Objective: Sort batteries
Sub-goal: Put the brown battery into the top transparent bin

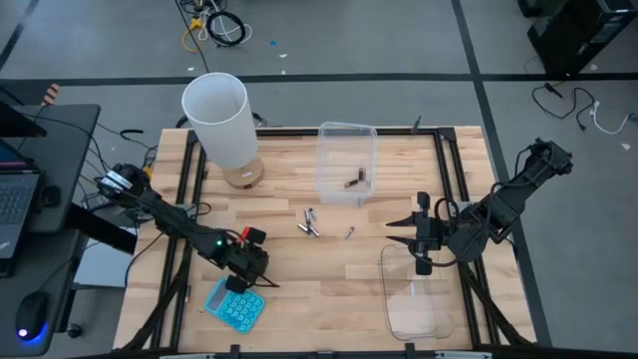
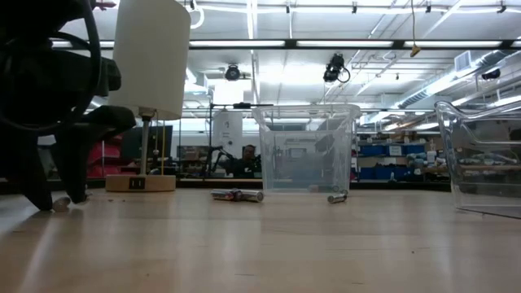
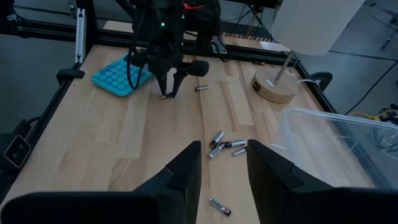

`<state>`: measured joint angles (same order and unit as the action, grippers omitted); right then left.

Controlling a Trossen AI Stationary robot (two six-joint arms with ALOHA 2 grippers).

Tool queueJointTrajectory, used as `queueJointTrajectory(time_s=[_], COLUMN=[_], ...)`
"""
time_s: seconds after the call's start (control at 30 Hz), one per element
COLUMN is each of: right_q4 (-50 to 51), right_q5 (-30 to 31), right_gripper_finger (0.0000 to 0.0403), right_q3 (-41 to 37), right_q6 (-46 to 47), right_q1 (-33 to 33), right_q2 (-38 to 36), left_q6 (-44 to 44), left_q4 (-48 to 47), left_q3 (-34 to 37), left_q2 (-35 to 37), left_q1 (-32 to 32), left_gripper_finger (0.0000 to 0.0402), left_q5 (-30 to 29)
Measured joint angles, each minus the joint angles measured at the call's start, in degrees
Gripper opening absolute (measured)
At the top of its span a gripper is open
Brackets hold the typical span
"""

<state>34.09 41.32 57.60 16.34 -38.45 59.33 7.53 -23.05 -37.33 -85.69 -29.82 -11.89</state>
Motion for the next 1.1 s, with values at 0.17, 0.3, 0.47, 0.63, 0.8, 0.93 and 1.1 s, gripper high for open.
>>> queueJointTrajectory(time_s=[0.17,0.3,0.47,0.63,0.8,0.93,1.1], right_q4=[0.0,0.0,0.0,0.0,0.0,-0.2,-0.2], right_q5=[0.0,0.0,0.0,0.0,0.0,0.0,0.0], right_gripper_finger=[0.0115,0.0115,0.0115,0.0115,0.0115,0.0115,0.0115], right_q3=[0.0,0.0,0.0,0.0,0.0,0.0,0.0], right_q6=[0.0,0.0,0.0,0.0,0.0,0.0,0.0], right_q1=[0.0,0.0,0.0,0.0,0.0,0.0,0.0], right_q2=[0.0,0.0,0.0,0.0,0.0,0.0,0.0], left_q6=[0.0,0.0,0.3,0.4,0.4,0.4,0.4], left_q4=[0.0,0.1,-0.2,-0.2,-0.6,-2.7,-2.9], left_q3=[0.0,0.1,0.1,0.1,-0.9,-2.8,-4.3], left_q2=[0.0,-0.1,-0.1,-0.1,-0.2,-0.4,-0.4], left_q1=[0.0,0.0,0.0,0.0,0.0,0.1,0.1], left_gripper_finger=[0.0094,0.0059,0.0023,0.0015,0.0013,0.0012,0.0011], left_q5=[0.6,1.1,1.1,1.1,1.1,1.1,1.1])
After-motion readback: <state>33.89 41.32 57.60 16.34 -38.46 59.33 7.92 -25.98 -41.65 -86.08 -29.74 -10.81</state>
